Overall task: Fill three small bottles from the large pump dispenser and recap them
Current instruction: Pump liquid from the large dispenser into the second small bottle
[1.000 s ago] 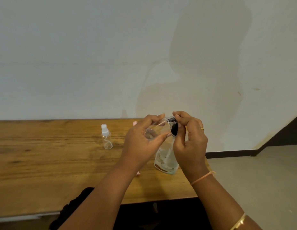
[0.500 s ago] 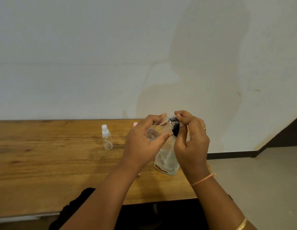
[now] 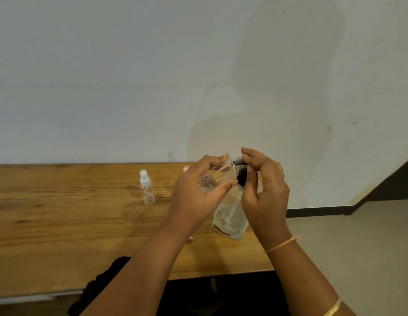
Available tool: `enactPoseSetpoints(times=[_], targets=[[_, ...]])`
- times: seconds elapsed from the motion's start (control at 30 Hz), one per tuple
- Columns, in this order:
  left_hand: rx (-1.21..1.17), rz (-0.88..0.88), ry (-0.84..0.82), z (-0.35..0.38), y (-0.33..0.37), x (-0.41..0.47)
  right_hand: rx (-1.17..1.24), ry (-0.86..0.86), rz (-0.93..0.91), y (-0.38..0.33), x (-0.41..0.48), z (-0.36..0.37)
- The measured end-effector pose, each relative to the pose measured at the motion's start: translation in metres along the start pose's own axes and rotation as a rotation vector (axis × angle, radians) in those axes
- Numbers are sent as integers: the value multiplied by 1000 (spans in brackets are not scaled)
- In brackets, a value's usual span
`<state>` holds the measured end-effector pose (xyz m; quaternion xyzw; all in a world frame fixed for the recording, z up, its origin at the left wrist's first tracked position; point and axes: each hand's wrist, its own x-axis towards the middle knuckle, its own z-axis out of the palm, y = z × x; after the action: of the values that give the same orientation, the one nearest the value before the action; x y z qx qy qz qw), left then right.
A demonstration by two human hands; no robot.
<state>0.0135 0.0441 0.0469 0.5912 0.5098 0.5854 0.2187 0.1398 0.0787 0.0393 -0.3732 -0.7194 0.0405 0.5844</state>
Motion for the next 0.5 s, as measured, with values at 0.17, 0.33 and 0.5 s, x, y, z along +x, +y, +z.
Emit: enactPoseSetpoints(times=[0.17, 0.33, 0.5], targets=[[-23, -2, 2, 1, -2, 1, -35, -35, -39, 7, 3, -5], [5, -15, -20, 0, -7, 0, 13, -41, -14, 9, -4, 0], [-23, 6, 11, 4, -1, 0, 20, -15, -22, 7, 1, -5]])
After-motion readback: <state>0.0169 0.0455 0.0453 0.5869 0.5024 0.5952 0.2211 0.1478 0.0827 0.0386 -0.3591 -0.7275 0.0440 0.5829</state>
